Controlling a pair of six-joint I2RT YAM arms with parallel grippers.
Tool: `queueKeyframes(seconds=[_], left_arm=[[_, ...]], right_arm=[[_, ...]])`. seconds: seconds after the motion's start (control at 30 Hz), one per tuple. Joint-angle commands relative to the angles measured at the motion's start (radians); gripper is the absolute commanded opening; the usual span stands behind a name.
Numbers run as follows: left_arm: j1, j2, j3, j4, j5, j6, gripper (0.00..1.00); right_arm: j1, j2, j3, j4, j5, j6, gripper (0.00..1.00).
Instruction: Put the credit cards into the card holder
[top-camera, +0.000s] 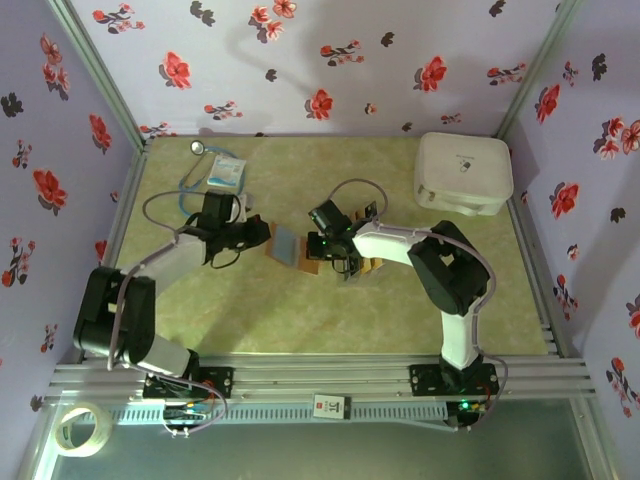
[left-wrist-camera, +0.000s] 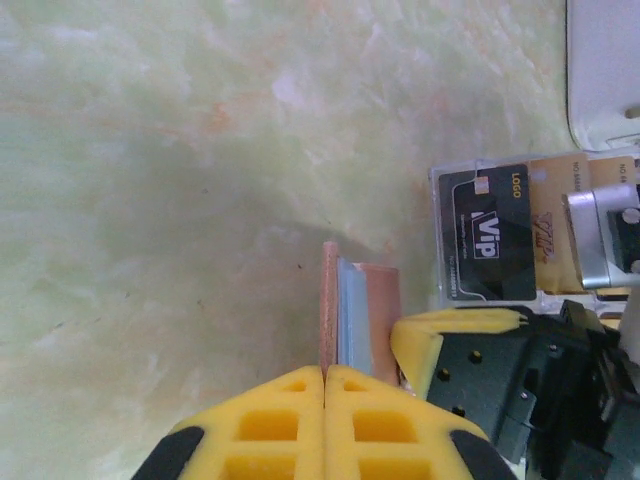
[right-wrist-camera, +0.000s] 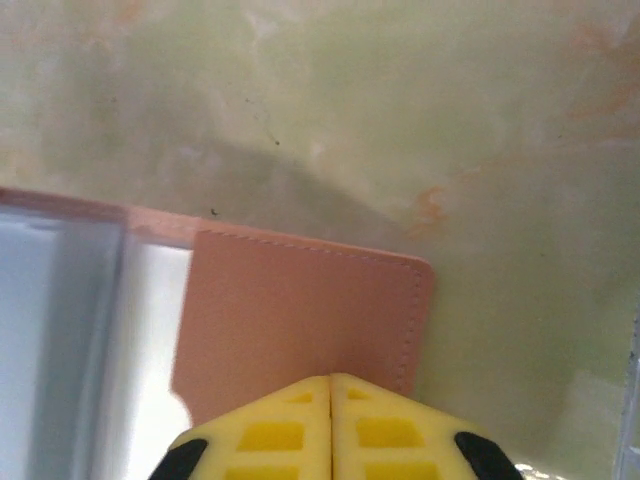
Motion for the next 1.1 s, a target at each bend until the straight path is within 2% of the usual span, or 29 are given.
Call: queueKeyframes(seconds=[0.0,0.07,0.17,0.4,0.6,0.73,0.87,1.07], left_arm=[[0.01,-0.051,0.025,-0.125,-0.062,0.051,0.0],[0.007,-0.065,0.023,-0.145,-0.073,0.051,0.0],[-0.002,-0.08,0.019,-0.165,-0.097,0.055,0.0],[-0.053,-0.06,0.029,-0.163,-0.127,0.045,0.0],[-0.107,-0.035,0.055,-0.2,-0.218,0.056,0.0],[-0.138,-0.032,0.08,-0.252,-0.3,0.09,0.0],[-0.14,-0.037,0.081,-0.26,-0.333,0.094,0.0],[-0.144,-0.041,0.113,-0.313,-0.373,0.114,0.0]], right_arm=[[-0.019,-0.04,0.014,-0.048,0.025,0.0,0.29],[-0.024,-0.053,0.008,-0.056,0.031,-0.001,0.4],[-0.028,-0.082,0.001,-0.064,0.042,-0.004,0.47],[-0.025,-0.136,0.001,-0.072,0.04,-0.003,0.46],[0.001,-0.142,0.016,-0.076,0.022,-0.005,0.45],[0.038,-0.114,0.043,-0.097,0.039,-0.021,0.5],[0.083,-0.067,0.082,-0.144,0.083,-0.054,0.6],[0.101,-0.004,0.089,-0.216,0.142,-0.08,0.59]])
